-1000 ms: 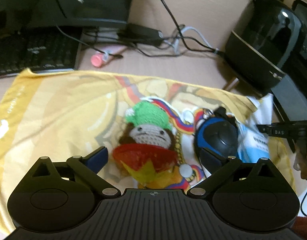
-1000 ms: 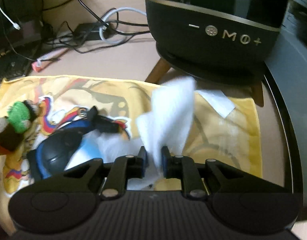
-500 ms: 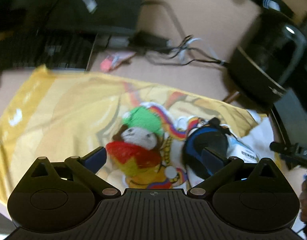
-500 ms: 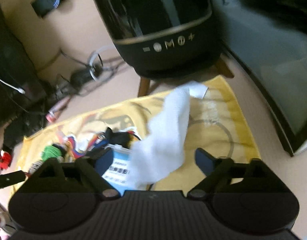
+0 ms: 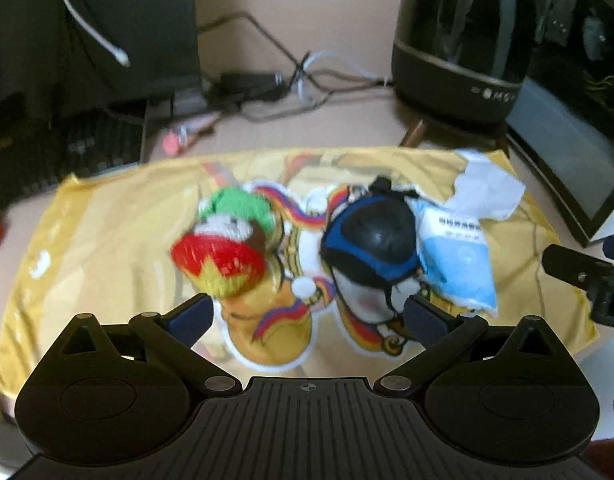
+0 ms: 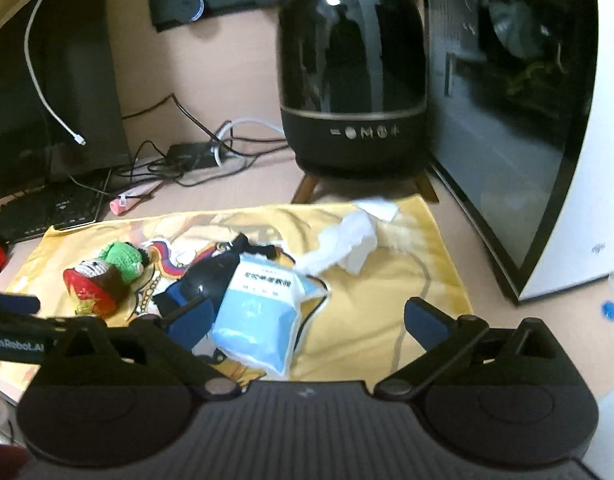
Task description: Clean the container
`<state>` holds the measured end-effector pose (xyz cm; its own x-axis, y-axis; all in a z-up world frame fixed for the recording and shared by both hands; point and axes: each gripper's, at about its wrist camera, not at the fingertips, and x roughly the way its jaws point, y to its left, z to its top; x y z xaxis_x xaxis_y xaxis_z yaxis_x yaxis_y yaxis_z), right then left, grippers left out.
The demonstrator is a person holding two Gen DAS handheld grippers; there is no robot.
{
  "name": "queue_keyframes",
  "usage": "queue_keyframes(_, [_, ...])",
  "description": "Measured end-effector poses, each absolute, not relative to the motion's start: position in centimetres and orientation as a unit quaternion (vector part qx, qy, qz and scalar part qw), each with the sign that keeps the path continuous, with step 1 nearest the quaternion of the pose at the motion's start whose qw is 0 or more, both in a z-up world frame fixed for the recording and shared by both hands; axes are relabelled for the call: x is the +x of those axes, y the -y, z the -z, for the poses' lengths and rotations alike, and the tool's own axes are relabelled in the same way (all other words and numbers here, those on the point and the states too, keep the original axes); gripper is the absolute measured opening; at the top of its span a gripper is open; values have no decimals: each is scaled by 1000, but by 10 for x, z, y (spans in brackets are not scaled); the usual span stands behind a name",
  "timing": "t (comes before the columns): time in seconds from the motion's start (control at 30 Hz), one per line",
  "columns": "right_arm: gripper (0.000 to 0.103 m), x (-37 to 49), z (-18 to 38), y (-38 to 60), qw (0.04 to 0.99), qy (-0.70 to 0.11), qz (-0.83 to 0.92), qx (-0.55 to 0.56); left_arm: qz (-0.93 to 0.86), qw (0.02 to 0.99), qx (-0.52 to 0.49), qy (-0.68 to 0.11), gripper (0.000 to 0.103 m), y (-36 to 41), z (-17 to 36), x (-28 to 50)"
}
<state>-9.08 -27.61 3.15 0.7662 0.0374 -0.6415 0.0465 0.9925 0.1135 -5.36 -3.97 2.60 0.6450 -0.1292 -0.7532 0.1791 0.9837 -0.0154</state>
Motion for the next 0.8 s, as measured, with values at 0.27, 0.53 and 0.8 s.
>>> queue_keyframes(0.27, [103,-88,-25,274,926,-371,4,74,36,898,-1,-438,103,27,-24,-56])
queue_keyframes(0.53, [103,-86,-18,266,916,-395,-20,59,16,885,-16,-465,103,19,-17,-58])
queue_keyframes(0.8, [103,-84,-14,267,910,-409,-28,57,20,889,-18,-457,103,19,-20,-64])
